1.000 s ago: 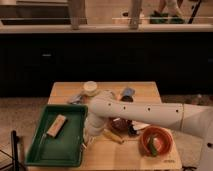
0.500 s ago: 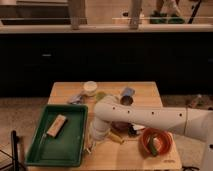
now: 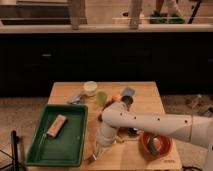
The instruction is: Place fork in table surface
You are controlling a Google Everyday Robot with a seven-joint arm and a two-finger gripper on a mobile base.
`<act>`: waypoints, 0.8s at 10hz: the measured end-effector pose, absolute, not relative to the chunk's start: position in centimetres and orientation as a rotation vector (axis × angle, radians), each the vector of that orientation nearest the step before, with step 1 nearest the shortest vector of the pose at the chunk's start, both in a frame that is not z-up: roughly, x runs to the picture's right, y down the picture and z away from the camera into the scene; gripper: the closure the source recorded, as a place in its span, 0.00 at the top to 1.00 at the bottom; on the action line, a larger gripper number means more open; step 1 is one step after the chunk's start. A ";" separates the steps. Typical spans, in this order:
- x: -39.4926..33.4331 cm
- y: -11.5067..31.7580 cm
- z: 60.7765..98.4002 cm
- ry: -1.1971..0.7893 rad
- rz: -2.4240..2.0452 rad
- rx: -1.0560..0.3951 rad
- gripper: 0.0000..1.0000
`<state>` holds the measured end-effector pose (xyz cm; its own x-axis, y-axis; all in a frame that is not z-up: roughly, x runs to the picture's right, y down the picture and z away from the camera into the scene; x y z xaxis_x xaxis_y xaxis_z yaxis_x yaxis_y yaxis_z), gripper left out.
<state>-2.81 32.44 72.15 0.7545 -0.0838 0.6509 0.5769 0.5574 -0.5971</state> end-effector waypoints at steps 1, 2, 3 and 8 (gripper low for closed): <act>-2.5 32.7 72.4 -0.605 -0.402 -0.906 0.24; -2.2 32.9 72.6 -0.599 -0.387 -0.907 0.34; -1.9 32.9 72.8 -0.592 -0.376 -0.907 0.45; -0.7 32.5 73.6 -0.581 -0.352 -0.898 0.80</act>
